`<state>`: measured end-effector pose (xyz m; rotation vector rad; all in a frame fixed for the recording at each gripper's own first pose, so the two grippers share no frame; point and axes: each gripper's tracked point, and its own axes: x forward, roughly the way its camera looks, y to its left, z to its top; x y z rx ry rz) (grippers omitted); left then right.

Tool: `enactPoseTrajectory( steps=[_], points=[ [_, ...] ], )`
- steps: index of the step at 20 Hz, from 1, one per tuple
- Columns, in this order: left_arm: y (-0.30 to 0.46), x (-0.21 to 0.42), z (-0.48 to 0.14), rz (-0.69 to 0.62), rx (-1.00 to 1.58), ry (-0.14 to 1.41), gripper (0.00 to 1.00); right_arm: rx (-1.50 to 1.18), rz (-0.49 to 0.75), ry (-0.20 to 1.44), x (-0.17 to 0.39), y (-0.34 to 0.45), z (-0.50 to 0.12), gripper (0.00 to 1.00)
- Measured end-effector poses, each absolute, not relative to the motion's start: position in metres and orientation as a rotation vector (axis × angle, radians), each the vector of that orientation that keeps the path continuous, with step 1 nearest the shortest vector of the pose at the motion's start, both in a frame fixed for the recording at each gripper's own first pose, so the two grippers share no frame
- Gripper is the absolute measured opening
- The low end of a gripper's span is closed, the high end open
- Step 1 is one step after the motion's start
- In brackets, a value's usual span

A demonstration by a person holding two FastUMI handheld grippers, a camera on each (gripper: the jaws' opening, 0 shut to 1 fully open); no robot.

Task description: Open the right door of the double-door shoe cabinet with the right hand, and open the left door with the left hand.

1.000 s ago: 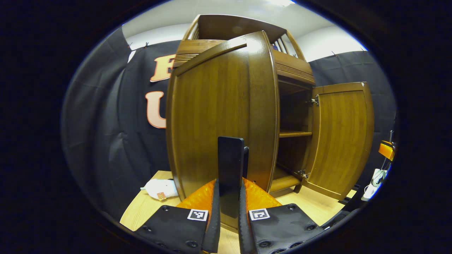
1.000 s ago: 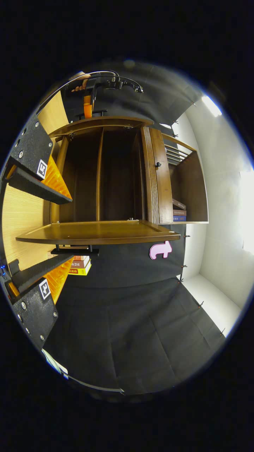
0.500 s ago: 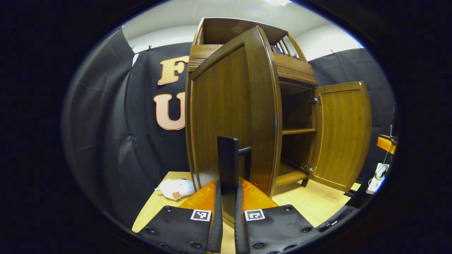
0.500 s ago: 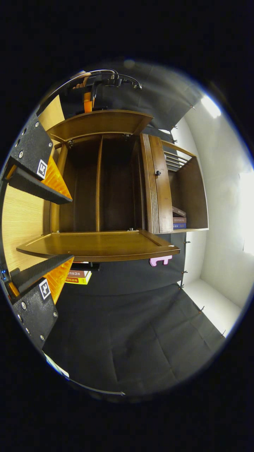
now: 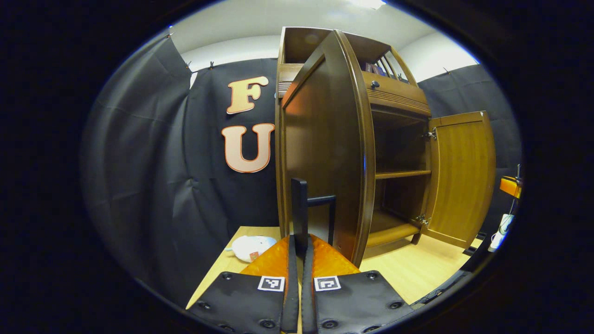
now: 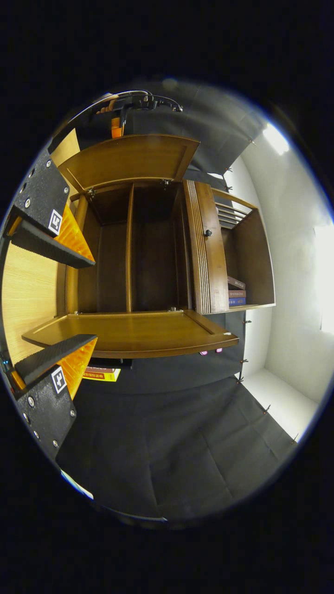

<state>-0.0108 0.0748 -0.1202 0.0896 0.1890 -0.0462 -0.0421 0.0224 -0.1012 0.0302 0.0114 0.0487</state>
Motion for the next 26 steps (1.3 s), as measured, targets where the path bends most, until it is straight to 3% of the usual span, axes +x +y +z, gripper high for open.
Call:
enactPoseTrajectory(
  steps=[4, 5, 8, 11, 18, 26],
  points=[
    [0.091, -0.012, -0.119, -0.053, 0.063, 0.186, 0.06, 0.021, 0.061, 0.006, -0.04, 0.037, -0.097, 0.87],
    [0.093, -0.013, -0.119, -0.06, 0.06, 0.183, 0.09, 0.021, 0.061, 0.004, -0.042, 0.039, -0.095, 0.87],
    [0.103, -0.013, -0.119, -0.072, 0.056, 0.176, 0.06, 0.022, 0.064, 0.003, -0.041, 0.044, -0.093, 0.87],
    [0.118, -0.012, -0.12, -0.068, 0.036, 0.175, 0.12, 0.017, 0.07, 0.006, -0.039, 0.049, -0.095, 0.87],
    [0.143, -0.02, -0.131, -0.041, -0.03, 0.194, 0.05, 0.023, 0.101, 0.017, -0.031, 0.067, -0.097, 0.87],
    [0.173, -0.057, -0.128, 0.051, -0.047, 0.199, 0.08, 0.029, 0.12, 0.031, -0.026, 0.078, -0.097, 0.87]
  ],
)
